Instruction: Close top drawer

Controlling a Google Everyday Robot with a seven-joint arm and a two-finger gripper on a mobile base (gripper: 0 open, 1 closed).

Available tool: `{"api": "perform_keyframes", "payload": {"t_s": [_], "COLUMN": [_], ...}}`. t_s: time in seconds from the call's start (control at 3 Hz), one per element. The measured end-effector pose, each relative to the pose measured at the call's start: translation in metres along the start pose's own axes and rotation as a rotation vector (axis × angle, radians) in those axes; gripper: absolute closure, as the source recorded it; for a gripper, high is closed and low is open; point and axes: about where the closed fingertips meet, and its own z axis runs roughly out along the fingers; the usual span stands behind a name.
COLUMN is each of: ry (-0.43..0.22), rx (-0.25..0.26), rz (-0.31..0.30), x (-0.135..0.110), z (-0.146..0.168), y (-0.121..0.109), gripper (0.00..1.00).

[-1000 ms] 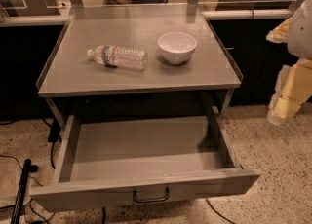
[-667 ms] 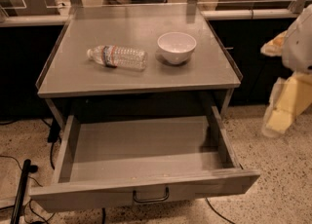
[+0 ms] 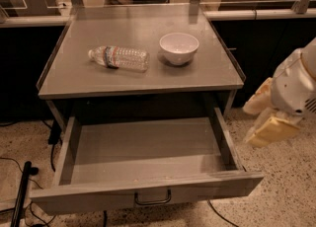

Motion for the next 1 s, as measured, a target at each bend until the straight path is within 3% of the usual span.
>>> {"api": "perform_keyframes", "payload": {"t_s": [0.33,0.67,1.0], "ry": [-0.032,-0.03,-0.03], "rx": [-0.021,-0.038,-0.038], "rz": [0.009,0.018,0.018], "x": [0.004,0.009,0.009], "z": [0.026,0.036,0.036], "y": [0.031,0.037,0.038], "gripper": [0.72,0.95,1.0]}}
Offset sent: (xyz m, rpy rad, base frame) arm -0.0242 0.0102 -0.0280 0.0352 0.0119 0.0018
